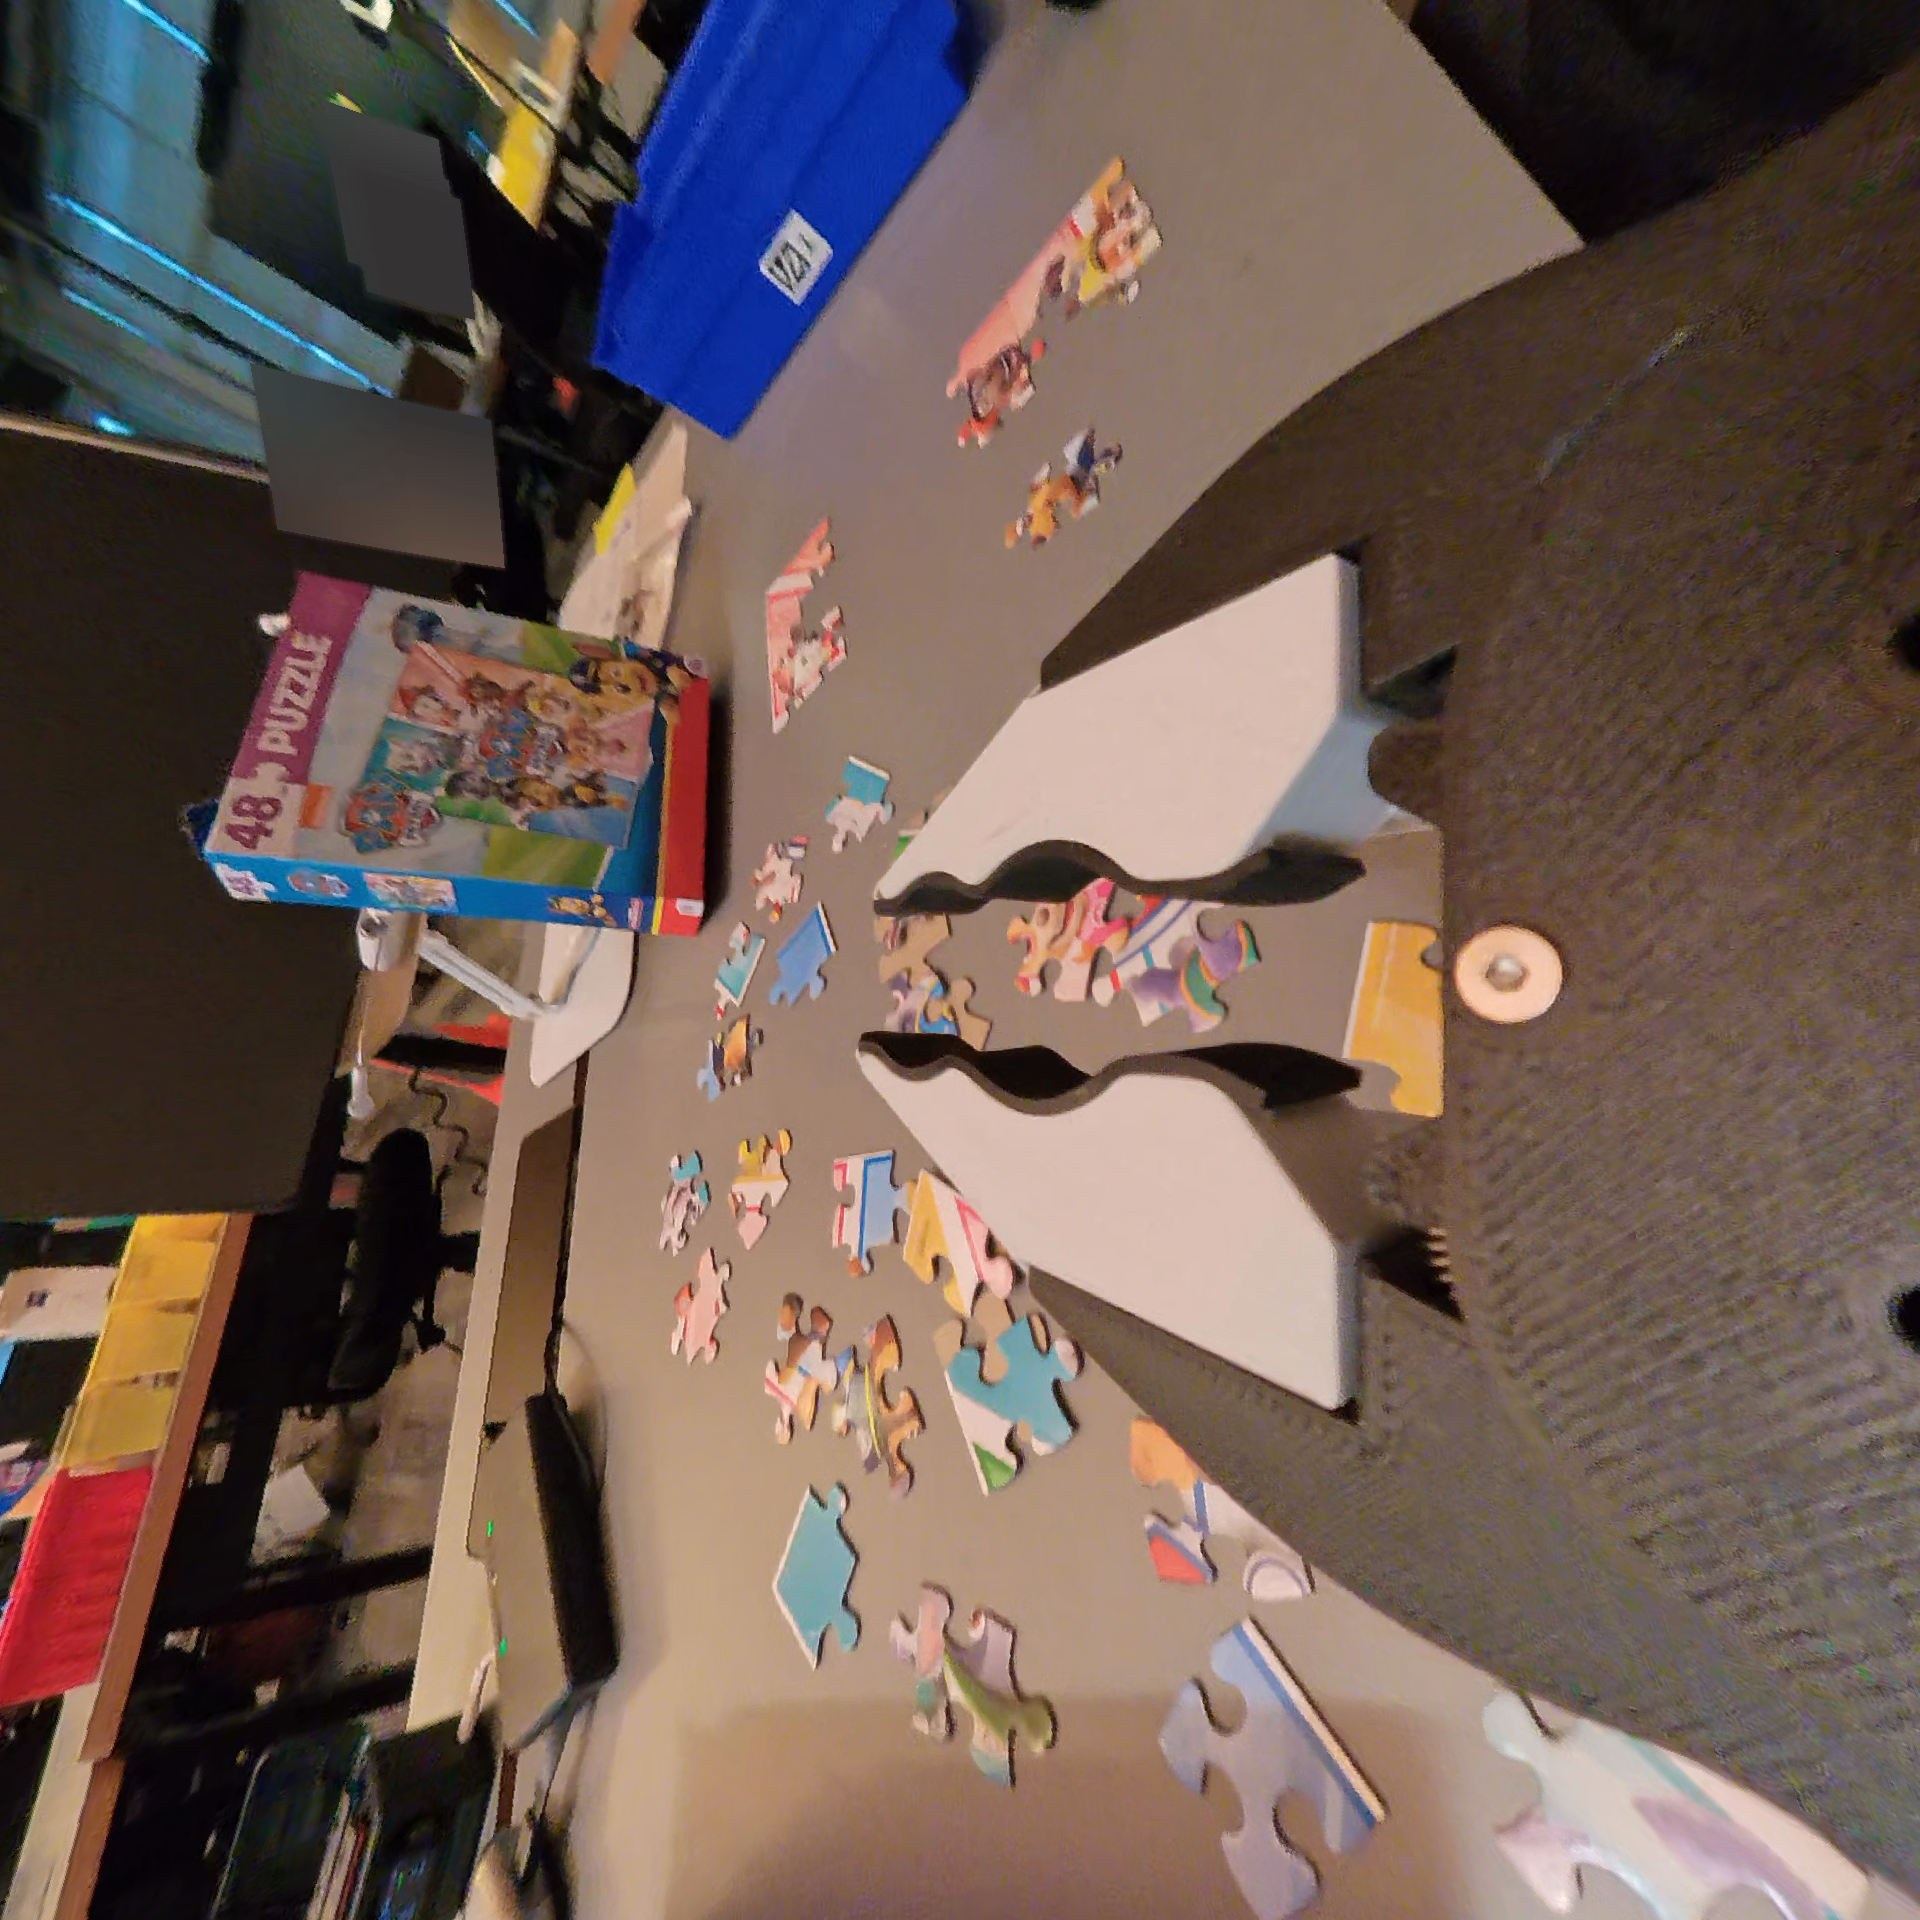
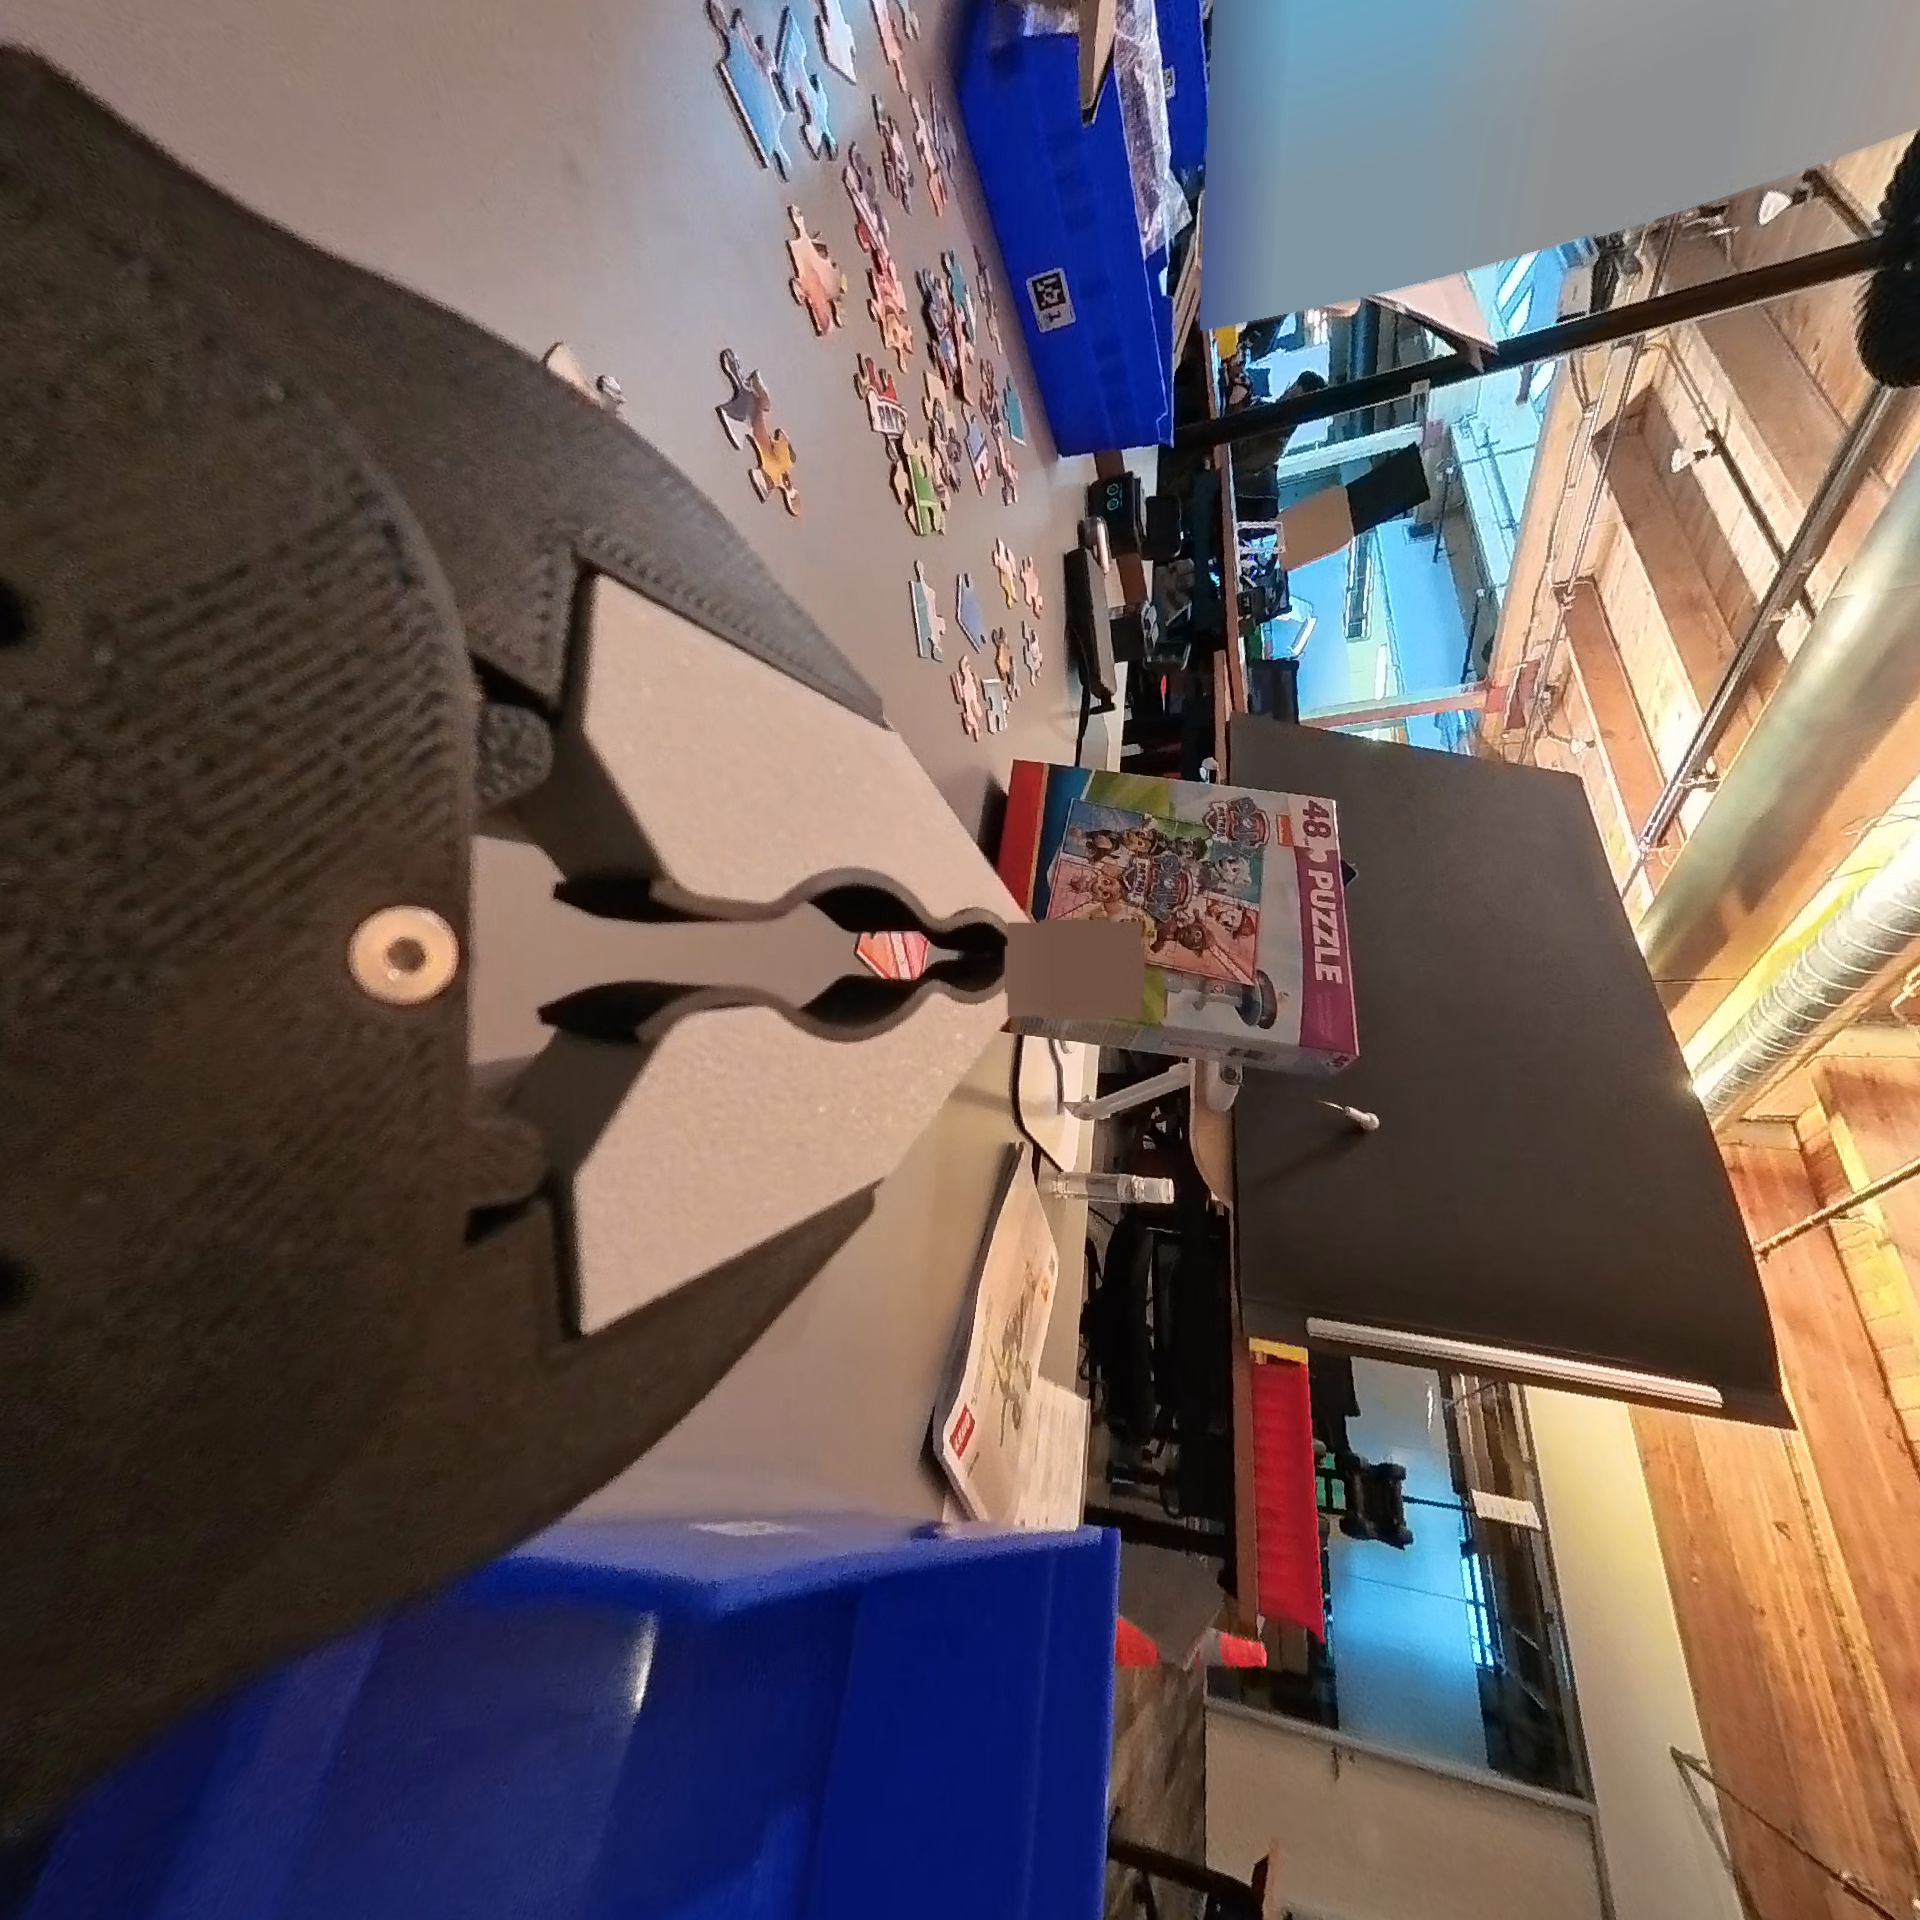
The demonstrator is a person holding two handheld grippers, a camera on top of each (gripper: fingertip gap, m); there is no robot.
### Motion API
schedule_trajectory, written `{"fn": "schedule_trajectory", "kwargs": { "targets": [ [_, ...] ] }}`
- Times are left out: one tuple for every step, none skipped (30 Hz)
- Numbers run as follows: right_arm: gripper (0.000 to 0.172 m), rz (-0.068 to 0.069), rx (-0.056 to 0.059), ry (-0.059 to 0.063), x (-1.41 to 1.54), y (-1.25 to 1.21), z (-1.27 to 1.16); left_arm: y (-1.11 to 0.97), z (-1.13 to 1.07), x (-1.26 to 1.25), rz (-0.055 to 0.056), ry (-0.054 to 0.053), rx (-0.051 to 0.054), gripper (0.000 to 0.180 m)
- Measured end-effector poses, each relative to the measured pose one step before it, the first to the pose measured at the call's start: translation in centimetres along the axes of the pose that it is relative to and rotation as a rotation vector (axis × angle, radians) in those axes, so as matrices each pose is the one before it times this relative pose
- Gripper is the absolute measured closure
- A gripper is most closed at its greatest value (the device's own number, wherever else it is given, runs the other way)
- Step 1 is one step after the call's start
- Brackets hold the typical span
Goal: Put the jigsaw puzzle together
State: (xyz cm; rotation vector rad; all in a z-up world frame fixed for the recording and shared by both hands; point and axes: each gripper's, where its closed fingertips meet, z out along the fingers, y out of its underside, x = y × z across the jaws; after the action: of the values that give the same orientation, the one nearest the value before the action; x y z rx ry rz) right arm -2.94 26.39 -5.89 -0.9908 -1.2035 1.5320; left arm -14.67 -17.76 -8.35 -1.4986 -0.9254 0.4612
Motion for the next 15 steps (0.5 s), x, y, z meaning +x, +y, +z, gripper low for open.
{"fn": "schedule_trajectory", "kwargs": {
  "targets": [
    [0.172, -0.0058, -0.0043, 0.0028, 0.008, 0.059, 0.052, 0.006, -0.048, -0.185, 0.0181, -0.0169, -0.0091, 0.161],
    [0.172, -0.008, -0.0068, 0.0026, -0.029, 0.096, 0.089, 0.04, -0.031, -0.186, 0.0135, -0.014, -0.0093, 0.161],
    [0.172, -0.0097, -0.0086, 0.0016, -0.056, 0.126, 0.101, 0.041, -0.021, -0.184, 0.0101, -0.013, -0.0094, 0.161],
    [0.172, -0.0107, -0.0099, 0.0015, -0.084, 0.138, 0.122, 0.013, -0.019, -0.166, 0.0085, -0.01, -0.0062, 0.161],
    [0.172, -0.0115, -0.01, -0.0003, -0.118, 0.143, 0.102, -0.019, -0.001, -0.112, 0.0056, -0.0059, -0.0034, 0.161],
    [0.172, -0.012, -0.0094, -0.0013, -0.139, 0.14, 0.108, -0.004, 0.031, -0.05, 0.0026, -0.0023, -0.0027, 0.161],
    [0.172, -0.0123, -0.0089, -0.0002, -0.135, 0.116, 0.096, 0.031, 0.059, -0.042, -0.0002, -0.0009, -0.0049, 0.161],
    [0.172, -0.013, -0.0087, 0.0006, -0.099, 0.129, 0.09, 0.057, 0.086, 0.011, -0.0014, 0.0029, -0.0051, 0.161],
    [0.172, -0.0128, -0.0079, 0.0019, -0.085, 0.112, 0.086, 0.089, 0.134, 0.027, -0.0025, 0.0044, -0.0055, 0.161],
    [0.172, -0.0108, -0.0066, 0.0011, -0.084, 0.09, 0.078, 0.156, 0.16, -0.022, -0.0039, 0.0015, -0.0076, 0.16],
    [0.172, -0.0084, -0.0056, -0.0001, -0.094, 0.082, 0.058, 0.162, 0.174, 0.001, -0.0043, 0.0022, -0.0083, 0.16],
    [0.172, -0.0068, -0.0046, -0.0004, -0.073, 0.065, 0.046, 0.155, 0.176, 0.086, -0.0034, 0.0059, -0.0074, 0.16],
    [0.172, -0.0052, -0.0031, 0.0005, -0.035, 0.044, 0.038, 0.133, 0.153, 0.088, -0.0023, 0.0045, -0.0073, 0.16],
    [0.172, -0.003, -0.0017, 0.0003, -0.019, 0.024, 0.019, 0.114, 0.142, 0.069, -0.0002, 0.0016, -0.0067, 0.16],
    [0.172, -0.0007, -0.0005, -0.0009, -0.015, 0.007, 0.009, 0.107, 0.133, 0.058, 0.0018, 0.0001, -0.0056, 0.16]
  ]
}}
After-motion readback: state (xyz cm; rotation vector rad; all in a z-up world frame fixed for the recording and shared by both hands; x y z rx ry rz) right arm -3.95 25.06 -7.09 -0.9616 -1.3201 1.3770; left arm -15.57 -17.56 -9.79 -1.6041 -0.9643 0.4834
